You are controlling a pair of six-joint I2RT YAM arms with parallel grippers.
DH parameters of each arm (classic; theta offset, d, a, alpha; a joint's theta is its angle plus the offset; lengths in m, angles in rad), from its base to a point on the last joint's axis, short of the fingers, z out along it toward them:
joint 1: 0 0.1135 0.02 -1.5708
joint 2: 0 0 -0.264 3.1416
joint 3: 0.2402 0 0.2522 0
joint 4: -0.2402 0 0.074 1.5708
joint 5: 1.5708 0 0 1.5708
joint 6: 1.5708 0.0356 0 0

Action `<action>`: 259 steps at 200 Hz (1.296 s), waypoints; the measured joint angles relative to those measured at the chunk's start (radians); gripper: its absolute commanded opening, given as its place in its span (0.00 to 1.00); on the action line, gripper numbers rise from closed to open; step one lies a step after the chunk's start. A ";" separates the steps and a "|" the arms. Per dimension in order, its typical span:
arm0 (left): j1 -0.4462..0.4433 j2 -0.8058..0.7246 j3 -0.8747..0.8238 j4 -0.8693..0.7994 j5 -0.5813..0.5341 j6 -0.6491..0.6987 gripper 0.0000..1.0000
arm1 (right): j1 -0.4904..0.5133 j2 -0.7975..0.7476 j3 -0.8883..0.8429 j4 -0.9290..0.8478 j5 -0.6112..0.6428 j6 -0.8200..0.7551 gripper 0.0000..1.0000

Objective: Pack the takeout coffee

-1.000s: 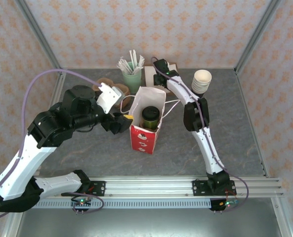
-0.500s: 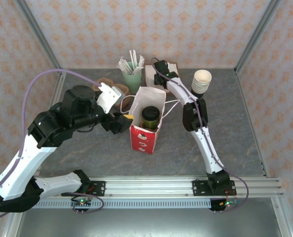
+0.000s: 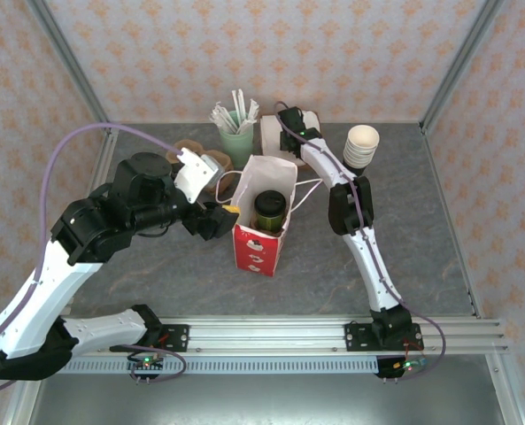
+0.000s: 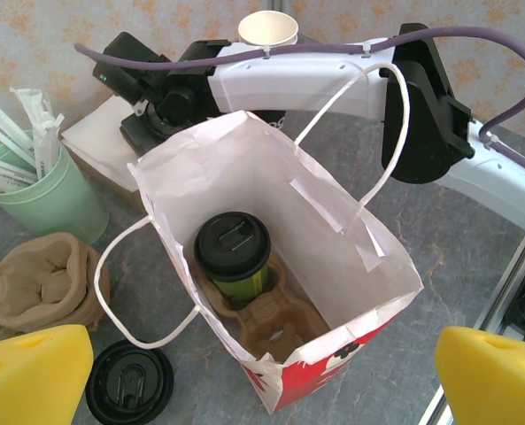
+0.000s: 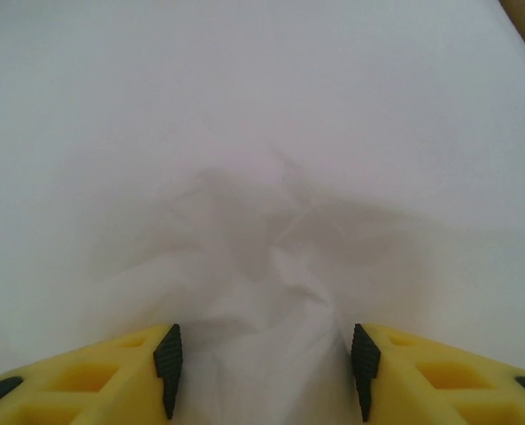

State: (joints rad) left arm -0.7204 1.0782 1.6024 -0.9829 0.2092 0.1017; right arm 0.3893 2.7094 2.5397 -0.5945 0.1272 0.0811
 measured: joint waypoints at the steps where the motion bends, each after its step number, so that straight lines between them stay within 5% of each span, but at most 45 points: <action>1: 0.000 0.000 0.000 0.000 0.000 0.000 1.00 | 0.000 0.000 0.000 0.000 0.000 0.000 0.55; 33: 0.000 0.005 0.000 0.000 0.000 0.000 1.00 | 0.000 0.000 0.014 -0.003 -0.012 0.000 0.54; 77: 0.000 0.006 0.000 0.000 0.011 0.000 1.00 | 0.000 0.000 0.039 -0.002 -0.024 -0.008 0.40; 130: 0.000 0.004 0.000 0.000 0.018 0.000 1.00 | -0.006 0.000 0.039 -0.003 -0.036 -0.012 0.67; 259: 0.000 0.003 -0.001 0.000 0.018 -0.023 1.00 | -0.007 0.024 0.035 -0.003 -0.025 0.001 0.67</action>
State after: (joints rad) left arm -0.7204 1.0817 1.6016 -0.9829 0.2276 0.0788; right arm 0.3824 2.7331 2.5744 -0.5972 0.1024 0.0818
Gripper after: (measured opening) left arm 0.998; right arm 0.680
